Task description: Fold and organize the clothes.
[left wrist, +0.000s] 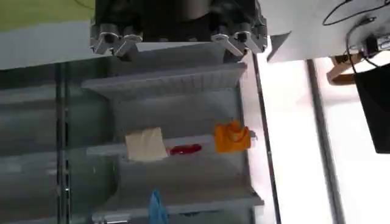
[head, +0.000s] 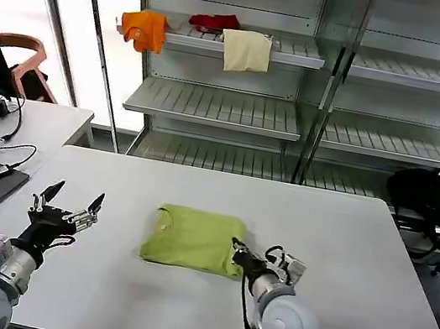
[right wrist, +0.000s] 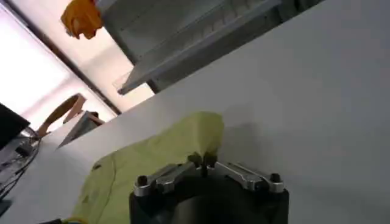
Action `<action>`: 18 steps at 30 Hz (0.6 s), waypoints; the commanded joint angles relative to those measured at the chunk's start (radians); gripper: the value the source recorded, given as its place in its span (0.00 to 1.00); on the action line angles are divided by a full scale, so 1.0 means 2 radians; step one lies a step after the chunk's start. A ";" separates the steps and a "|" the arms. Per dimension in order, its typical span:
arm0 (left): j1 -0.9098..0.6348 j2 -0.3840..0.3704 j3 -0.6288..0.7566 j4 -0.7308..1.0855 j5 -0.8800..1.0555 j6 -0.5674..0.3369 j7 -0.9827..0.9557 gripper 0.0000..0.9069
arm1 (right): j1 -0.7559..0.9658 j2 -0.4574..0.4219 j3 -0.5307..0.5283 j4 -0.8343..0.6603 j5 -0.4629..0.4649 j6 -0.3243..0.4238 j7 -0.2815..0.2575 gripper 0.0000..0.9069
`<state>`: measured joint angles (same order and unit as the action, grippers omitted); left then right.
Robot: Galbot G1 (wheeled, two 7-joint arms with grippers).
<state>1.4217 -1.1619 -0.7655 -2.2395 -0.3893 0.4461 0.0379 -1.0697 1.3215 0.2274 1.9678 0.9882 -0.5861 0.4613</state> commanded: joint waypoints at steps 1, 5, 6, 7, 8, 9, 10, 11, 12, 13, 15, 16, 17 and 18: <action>0.003 -0.003 0.003 -0.002 -0.001 0.002 0.000 1.00 | -0.035 -0.056 0.044 0.051 -0.028 0.002 -0.096 1.00; 0.007 -0.002 -0.003 -0.005 -0.011 0.001 0.000 1.00 | -0.058 -0.051 0.093 0.078 -0.109 0.002 -0.150 1.00; 0.008 -0.001 -0.005 -0.005 -0.019 0.001 0.000 1.00 | -0.063 -0.042 0.111 0.081 -0.159 0.003 -0.172 1.00; 0.009 0.000 -0.009 -0.005 -0.024 0.001 -0.001 1.00 | -0.069 -0.045 0.129 0.083 -0.197 0.003 -0.195 1.00; 0.009 0.000 -0.011 -0.003 -0.031 -0.001 -0.001 1.00 | -0.072 -0.058 0.140 0.084 -0.203 0.004 -0.198 1.00; 0.008 0.001 -0.014 0.001 -0.040 -0.004 -0.001 1.00 | -0.075 -0.072 0.156 0.085 -0.210 0.004 -0.202 1.00; 0.006 0.001 -0.018 0.005 -0.052 -0.004 -0.003 1.00 | -0.078 -0.083 0.176 0.084 -0.229 0.005 -0.210 1.00; 0.005 0.001 -0.019 0.006 -0.061 -0.004 -0.003 1.00 | -0.078 -0.088 0.187 0.081 -0.241 0.006 -0.214 1.00; 0.003 0.001 -0.021 0.014 -0.071 -0.007 -0.003 1.00 | -0.078 -0.098 0.197 0.076 -0.254 0.011 -0.213 1.00; 0.001 0.002 -0.023 0.023 -0.086 -0.010 -0.003 1.00 | -0.078 -0.110 0.210 0.068 -0.268 0.021 -0.216 1.00; -0.005 0.003 -0.022 0.039 -0.092 -0.017 -0.002 1.00 | -0.078 -0.124 0.225 0.054 -0.294 0.029 -0.216 1.00; -0.008 0.003 -0.022 0.047 -0.092 -0.021 -0.002 1.00 | -0.078 -0.131 0.231 0.049 -0.309 0.036 -0.216 1.00; -0.010 0.003 -0.020 0.051 -0.092 -0.021 -0.002 1.00 | -0.078 -0.133 0.233 0.045 -0.319 0.044 -0.217 1.00; -0.014 0.002 -0.018 0.058 -0.092 -0.027 -0.003 1.00 | -0.078 -0.138 0.236 0.033 -0.342 0.059 -0.217 1.00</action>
<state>1.4187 -1.1569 -0.7965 -2.2137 -0.4824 0.4275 0.0332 -1.1868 1.1723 0.5004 2.0786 0.6499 -0.5554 0.1509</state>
